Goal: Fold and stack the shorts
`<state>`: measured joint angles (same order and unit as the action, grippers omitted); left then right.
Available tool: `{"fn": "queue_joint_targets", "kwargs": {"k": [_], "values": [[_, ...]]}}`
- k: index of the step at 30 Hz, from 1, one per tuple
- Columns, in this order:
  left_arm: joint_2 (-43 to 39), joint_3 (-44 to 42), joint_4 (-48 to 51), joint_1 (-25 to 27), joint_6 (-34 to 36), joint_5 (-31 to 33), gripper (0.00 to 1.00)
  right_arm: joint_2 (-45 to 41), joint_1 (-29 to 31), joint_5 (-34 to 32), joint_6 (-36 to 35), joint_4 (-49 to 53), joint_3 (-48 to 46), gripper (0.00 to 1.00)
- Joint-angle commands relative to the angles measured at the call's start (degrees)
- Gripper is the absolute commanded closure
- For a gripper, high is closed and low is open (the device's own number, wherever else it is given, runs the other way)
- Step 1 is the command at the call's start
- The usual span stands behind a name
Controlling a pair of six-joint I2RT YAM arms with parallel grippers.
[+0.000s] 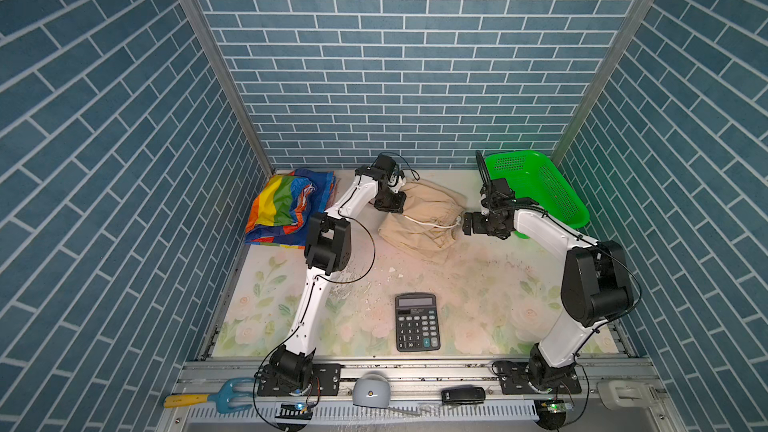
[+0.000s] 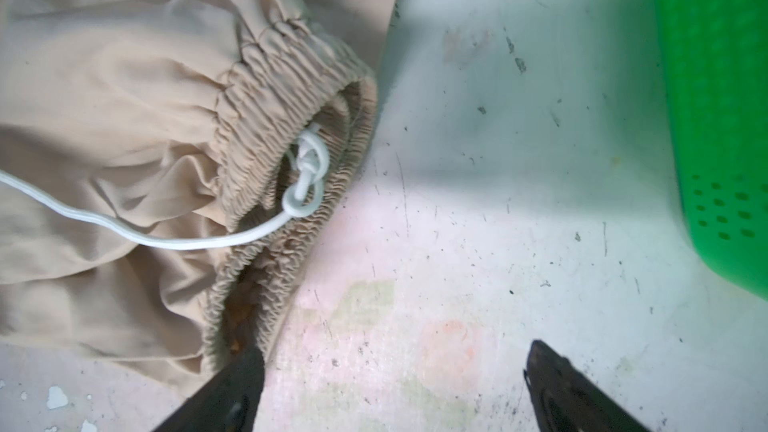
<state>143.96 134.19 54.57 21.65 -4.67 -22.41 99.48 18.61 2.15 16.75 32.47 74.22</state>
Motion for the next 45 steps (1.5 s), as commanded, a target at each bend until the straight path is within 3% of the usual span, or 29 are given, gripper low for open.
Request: {"fn": "queue_joint_targets", "kwargs": {"k": [1,9,12,16,21,24,35,39,45], "values": [[-2.91,3.40,12.69,-0.90,7.50,16.84,1.00,-1.50,2.83,0.48,1.59,0.77,3.26,0.01],[-6.40,2.84,21.94,-1.00,14.11,46.51,1.00,2.65,8.11,2.31,3.02,-0.26,8.10,0.01],[-10.88,-0.65,19.78,-1.05,14.75,53.43,1.00,4.39,9.34,2.51,3.20,-0.22,10.19,0.02],[-15.77,-3.83,16.61,-1.72,16.42,57.89,1.00,5.87,10.64,2.51,3.21,-0.38,12.18,0.01],[-17.81,-0.19,18.43,-2.07,16.26,55.90,1.00,7.24,11.27,2.52,3.54,-0.86,13.46,0.02],[-18.52,0.03,17.86,-2.54,18.38,58.04,1.00,7.53,11.40,4.43,3.82,-1.41,13.91,0.01],[-23.64,0.69,16.05,-11.22,19.95,50.57,1.00,9.58,11.53,5.81,3.52,-1.07,16.55,0.02],[-26.80,-1.18,11.91,-16.31,20.22,43.85,1.00,11.28,11.62,6.77,3.47,-0.44,18.51,0.02],[-29.62,-4.46,6.05,-26.82,18.94,26.74,1.00,13.75,11.61,7.41,3.15,0.54,21.26,0.02]]}}
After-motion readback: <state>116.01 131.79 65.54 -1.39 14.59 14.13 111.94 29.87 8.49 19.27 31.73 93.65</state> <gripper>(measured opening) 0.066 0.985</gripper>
